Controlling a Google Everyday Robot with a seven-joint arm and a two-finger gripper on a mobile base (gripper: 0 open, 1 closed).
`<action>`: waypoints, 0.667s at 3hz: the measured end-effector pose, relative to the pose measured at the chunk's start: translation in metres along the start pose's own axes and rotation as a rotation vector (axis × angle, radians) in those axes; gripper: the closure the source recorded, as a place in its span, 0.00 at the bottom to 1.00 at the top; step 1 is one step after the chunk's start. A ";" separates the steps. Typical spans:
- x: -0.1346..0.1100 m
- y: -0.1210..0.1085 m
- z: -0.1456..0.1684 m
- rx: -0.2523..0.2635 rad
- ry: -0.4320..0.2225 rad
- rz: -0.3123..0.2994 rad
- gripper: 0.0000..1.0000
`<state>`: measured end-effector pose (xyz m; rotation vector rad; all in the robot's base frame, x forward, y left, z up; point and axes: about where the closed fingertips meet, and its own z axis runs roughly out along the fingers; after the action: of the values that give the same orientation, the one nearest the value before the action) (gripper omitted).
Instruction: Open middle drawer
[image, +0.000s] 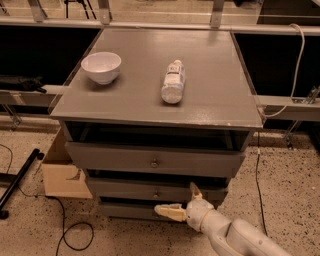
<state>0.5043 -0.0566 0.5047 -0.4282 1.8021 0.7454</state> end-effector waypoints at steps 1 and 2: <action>-0.009 0.003 0.014 -0.087 0.058 -0.097 0.00; -0.009 0.008 0.018 -0.114 0.072 -0.119 0.00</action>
Offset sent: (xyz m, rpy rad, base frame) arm 0.0115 0.0120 0.0065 -0.0782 -0.0298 0.1246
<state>0.5156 -0.0396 0.5115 -0.6392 1.7899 0.7597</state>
